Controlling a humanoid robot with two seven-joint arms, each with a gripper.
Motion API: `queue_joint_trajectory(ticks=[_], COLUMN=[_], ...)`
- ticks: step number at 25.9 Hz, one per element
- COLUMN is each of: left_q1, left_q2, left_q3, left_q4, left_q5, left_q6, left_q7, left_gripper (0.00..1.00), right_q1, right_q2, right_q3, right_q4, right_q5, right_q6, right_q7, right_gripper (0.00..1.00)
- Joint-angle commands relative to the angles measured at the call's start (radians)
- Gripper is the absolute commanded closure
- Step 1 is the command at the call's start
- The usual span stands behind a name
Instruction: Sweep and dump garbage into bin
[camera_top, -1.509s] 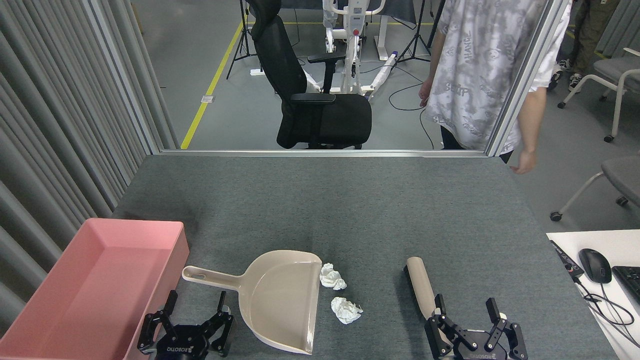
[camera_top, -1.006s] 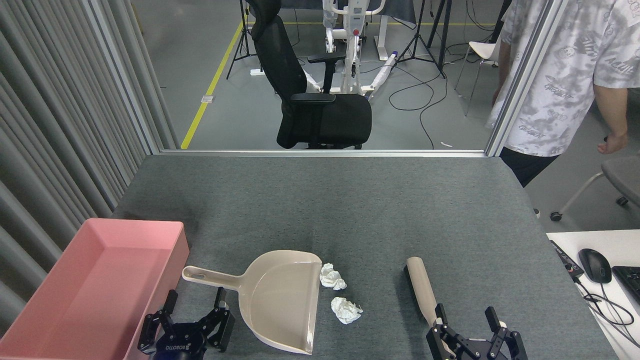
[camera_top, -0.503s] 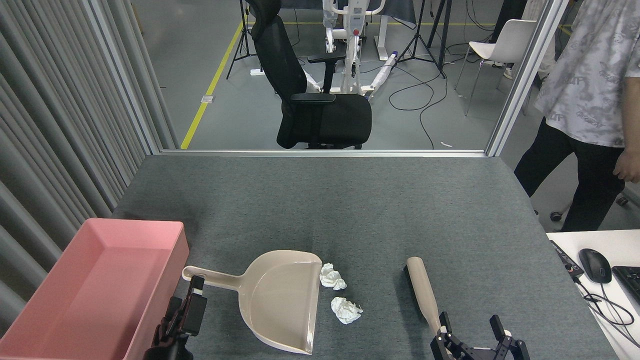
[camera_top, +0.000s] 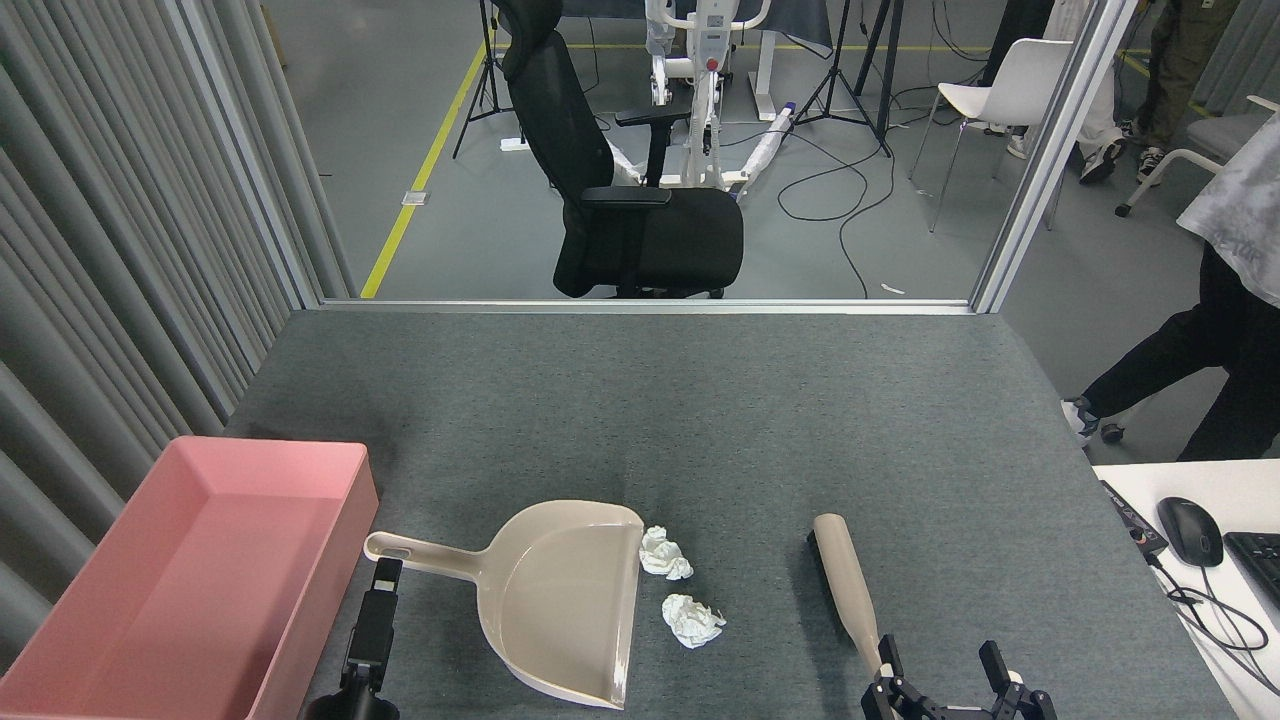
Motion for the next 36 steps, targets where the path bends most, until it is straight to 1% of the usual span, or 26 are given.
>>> queue_joint_trajectory(ticks=[1, 7, 16, 26, 32, 36], left_q1=[-0.034, -0.068, -0.078, -0.164, -0.174, -0.174], left_q2=[-0.003, 0.006, 0.007, 0.015, 0.017, 0.017], left_q3=[0.005, 0.006, 0.022, 0.029, 0.028, 0.028], left_q4=[0.065, 0.108, 0.148, 0.217, 0.223, 0.223], left_q5=[0.006, 0.005, 0.003, -0.004, -0.006, -0.006], left_q6=[-0.05, -0.067, -0.078, -0.087, -0.087, -0.087], left_q7=[0.0, 0.0, 0.002, 0.002, 0.002, 0.002], left_gripper=[0.01, 0.01, 0.01, 0.01, 0.01, 0.01], right_q1=[0.003, 0.006, 0.006, 0.006, 0.006, 0.006], right_q2=[-0.001, -0.001, -0.001, -0.001, -0.001, -0.001], right_q3=[0.002, 0.016, 0.094, 0.101, 0.107, 0.122], right_q4=[0.007, 0.016, 0.07, 0.084, 0.098, 0.124], right_q5=[-0.004, -0.019, -0.019, -0.019, -0.019, -0.021], right_q6=[0.018, 0.038, 0.091, 0.105, 0.121, 0.131], right_q7=[0.003, 0.003, 0.001, 0.003, 0.007, 0.007], right_gripper=[0.02, 0.02, 0.02, 0.02, 0.02, 0.02])
